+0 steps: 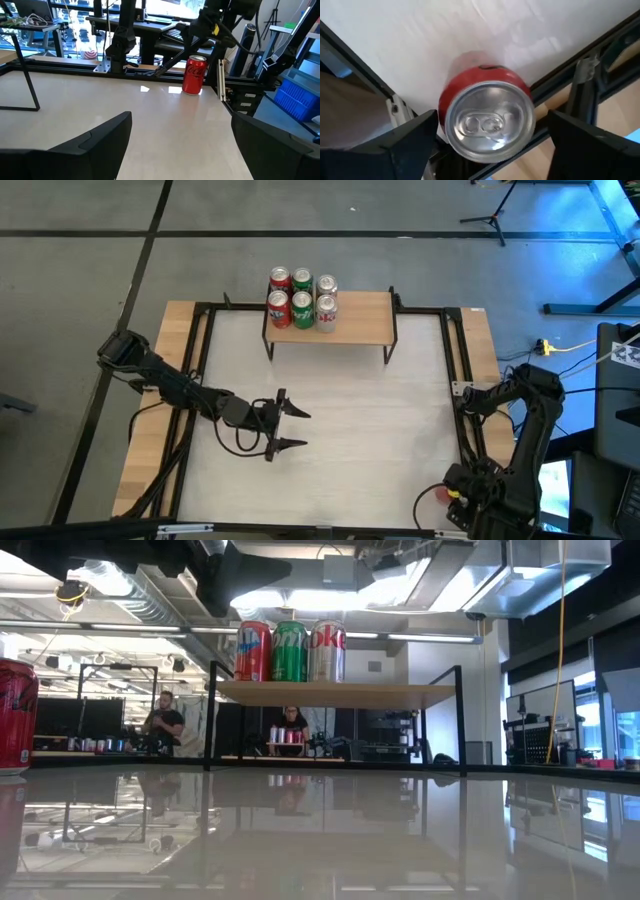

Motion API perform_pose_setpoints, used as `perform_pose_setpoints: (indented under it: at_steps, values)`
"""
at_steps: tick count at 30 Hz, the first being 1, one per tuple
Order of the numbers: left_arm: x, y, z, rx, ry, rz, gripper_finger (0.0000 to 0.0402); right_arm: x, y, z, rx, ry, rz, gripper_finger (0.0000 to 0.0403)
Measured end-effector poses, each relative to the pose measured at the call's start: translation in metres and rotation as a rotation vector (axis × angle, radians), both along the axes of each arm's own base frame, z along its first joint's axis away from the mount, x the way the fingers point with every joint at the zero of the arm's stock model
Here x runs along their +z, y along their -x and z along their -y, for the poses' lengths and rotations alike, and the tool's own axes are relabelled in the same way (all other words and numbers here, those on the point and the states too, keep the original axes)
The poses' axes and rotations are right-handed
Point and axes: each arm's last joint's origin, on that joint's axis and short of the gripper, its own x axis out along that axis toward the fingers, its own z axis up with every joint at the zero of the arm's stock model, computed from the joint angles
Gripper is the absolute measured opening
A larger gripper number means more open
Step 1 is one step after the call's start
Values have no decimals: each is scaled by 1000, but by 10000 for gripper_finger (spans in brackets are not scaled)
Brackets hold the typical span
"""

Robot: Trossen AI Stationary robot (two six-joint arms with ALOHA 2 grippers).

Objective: Place canned beverage on shelf
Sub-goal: Put the bottom red black soda can on the shelf

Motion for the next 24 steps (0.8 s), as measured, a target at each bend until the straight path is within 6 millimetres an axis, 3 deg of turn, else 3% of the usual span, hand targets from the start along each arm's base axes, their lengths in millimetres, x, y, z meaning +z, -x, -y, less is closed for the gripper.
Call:
perform_pose_setpoints:
  at_steps: [13,21,24]
  values:
    - [0,0,0,0,1,0,332,-24,1,3,47,13,0,368]
    - [0,0,0,-1,1,0,332,-28,2,4,96,3,-15,293]
    - [0,0,0,-1,1,0,332,-27,2,4,123,2,-12,293]
